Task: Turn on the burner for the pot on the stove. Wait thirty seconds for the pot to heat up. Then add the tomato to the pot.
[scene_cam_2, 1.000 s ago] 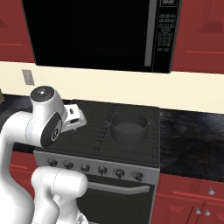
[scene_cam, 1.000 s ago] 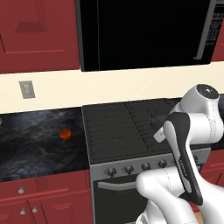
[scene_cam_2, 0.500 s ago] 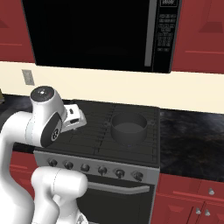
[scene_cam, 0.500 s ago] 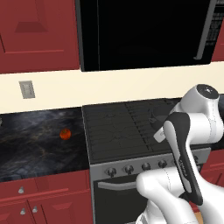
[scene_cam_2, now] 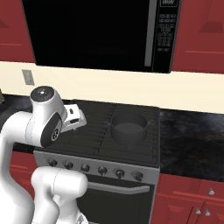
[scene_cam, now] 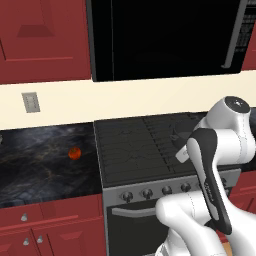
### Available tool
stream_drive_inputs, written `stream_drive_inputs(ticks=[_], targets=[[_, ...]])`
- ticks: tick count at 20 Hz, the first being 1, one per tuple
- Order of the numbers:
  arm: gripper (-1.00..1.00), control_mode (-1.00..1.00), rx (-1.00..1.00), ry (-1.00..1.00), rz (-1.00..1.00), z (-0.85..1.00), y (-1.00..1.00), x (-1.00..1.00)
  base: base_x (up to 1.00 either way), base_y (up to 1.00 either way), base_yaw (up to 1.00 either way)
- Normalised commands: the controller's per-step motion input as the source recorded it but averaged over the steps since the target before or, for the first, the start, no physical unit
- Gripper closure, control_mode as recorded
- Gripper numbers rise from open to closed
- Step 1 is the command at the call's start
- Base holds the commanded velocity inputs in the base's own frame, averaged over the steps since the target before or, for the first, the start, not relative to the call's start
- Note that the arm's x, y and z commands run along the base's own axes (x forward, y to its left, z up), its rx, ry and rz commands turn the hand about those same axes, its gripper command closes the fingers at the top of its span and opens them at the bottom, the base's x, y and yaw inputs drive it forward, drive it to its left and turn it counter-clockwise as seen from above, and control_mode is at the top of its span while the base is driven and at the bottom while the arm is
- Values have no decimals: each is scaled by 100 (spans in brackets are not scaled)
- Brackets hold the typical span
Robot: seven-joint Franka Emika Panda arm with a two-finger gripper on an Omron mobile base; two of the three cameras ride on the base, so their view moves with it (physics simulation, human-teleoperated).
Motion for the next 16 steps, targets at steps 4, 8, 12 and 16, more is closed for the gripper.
stream_drive_inputs(ticks=[4,8,12,16], targets=[[-100,-100,0,0,0,0,0,0,0,0,0],[-100,-100,0,0,0,0,0,0,0,0,0],[-100,-100,0,0,0,0,0,0,0,0,0],[-100,-100,0,0,0,0,0,0,0,0,0]])
